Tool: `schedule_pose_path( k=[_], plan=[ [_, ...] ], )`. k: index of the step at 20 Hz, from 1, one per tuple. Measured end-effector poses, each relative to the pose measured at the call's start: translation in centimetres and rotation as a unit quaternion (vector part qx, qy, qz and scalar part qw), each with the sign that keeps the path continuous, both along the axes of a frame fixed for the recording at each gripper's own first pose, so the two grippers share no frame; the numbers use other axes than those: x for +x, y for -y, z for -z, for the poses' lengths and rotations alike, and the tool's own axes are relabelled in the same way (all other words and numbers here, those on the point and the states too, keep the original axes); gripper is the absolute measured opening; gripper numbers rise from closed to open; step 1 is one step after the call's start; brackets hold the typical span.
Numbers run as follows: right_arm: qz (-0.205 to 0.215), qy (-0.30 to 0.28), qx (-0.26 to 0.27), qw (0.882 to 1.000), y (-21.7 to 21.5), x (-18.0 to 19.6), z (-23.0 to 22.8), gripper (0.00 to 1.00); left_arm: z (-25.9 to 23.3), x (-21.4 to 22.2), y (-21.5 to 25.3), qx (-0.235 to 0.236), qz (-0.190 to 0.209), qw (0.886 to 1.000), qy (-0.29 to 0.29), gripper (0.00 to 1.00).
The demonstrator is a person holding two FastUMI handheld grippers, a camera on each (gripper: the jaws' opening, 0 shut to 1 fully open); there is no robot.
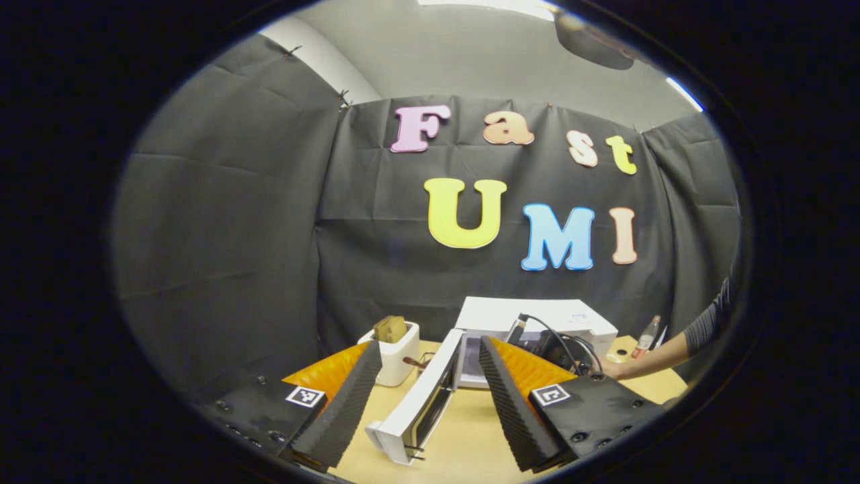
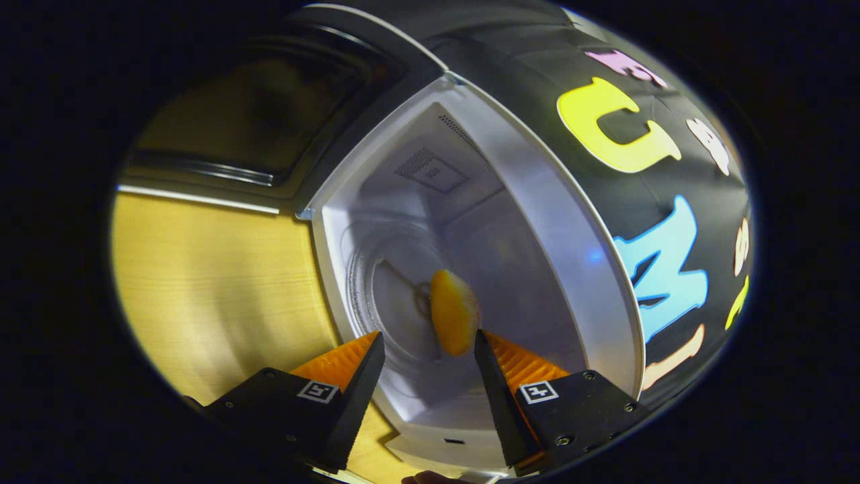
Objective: Open the microwave oven with the left hand, put the food in, and close the microwave oven.
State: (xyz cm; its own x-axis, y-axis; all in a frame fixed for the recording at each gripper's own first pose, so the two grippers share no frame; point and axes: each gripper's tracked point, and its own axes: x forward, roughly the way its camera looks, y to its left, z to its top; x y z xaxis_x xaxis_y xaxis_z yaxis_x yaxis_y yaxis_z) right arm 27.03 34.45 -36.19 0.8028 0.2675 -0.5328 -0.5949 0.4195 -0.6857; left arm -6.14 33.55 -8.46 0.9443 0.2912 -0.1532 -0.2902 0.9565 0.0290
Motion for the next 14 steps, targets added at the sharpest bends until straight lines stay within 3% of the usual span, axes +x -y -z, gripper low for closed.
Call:
schedule_pose_path(
  k=[5, 14],
  plan=[
    [0.026, -0.023, 0.107, 0.994, 2.4, -4.6, -4.0, 0.83, 0.8, 1.3, 1.4, -0.011, 0.026, 1.0, 0.002, 0.94],
    [0.024, 0.028, 0.296, 0.955, 7.3, -12.7, -19.4, 0.83, 1.2, 7.5, 6.1, -0.033, 0.099, 0.994, 0.019, 0.94]
  ],
)
